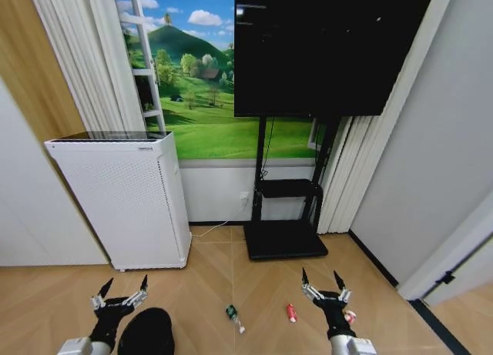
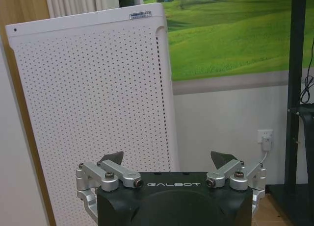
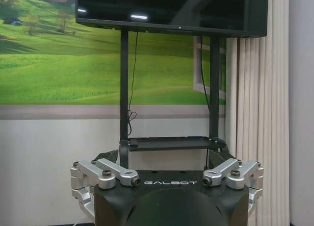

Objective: Pick up the trash bin and place the garbage on the floor into it.

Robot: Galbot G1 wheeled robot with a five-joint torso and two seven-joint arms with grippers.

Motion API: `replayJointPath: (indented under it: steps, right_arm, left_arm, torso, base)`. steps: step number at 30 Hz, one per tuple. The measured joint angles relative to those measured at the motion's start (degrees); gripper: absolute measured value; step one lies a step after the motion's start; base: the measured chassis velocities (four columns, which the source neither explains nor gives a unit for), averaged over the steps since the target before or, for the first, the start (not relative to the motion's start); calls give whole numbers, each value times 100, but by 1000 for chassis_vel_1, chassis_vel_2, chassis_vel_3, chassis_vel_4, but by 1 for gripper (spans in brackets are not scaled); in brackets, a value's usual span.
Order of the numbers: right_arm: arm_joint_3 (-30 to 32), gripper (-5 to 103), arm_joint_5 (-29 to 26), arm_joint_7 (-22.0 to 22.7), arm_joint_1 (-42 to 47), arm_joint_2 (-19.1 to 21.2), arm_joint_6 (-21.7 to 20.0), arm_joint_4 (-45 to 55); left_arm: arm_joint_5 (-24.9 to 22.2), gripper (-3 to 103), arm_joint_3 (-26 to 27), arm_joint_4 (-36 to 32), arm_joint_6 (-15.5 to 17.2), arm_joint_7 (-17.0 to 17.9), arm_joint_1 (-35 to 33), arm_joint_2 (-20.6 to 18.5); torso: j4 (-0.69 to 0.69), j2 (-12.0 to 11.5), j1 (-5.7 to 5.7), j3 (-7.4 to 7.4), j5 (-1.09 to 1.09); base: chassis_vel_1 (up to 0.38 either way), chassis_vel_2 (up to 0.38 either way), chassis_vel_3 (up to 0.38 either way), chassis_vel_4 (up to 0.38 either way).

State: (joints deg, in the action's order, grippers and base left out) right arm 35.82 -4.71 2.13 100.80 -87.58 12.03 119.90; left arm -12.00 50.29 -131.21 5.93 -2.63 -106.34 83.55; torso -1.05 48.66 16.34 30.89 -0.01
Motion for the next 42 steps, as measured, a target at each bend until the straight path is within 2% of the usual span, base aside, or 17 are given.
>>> replayJointPath:
  steps: [4, 16, 35, 42]
  right_arm:
    - [-54, 100, 12, -7, 9, -12, 4, -20]
    - [-84, 100, 53, -27, 38, -40, 43, -49]
    - [-109, 100, 43, -34, 15, -43, 94, -130]
    - [-117, 100, 43, -50, 13, -47, 112, -149]
  left_arm:
    - [56, 100, 27, 20, -112, -69, 1, 15]
    - [-90, 100, 79, 8, -128, -51, -10, 49]
    - [-126, 100, 98, -3, -171, -42, -12, 74]
    - [-124, 100, 98, 4, -195, -41, -13, 78]
  torso:
    - [-2, 2, -8, -3, 1]
    - [0, -57, -36, -39, 1]
    - [0, -601, -270, -350, 1]
    - [0, -733, -325, -427, 1]
  base:
    - [-31, 17, -27, -26]
    - [36, -27, -28, 30]
    - [0, 0, 0, 0]
    - [0, 0, 0, 0]
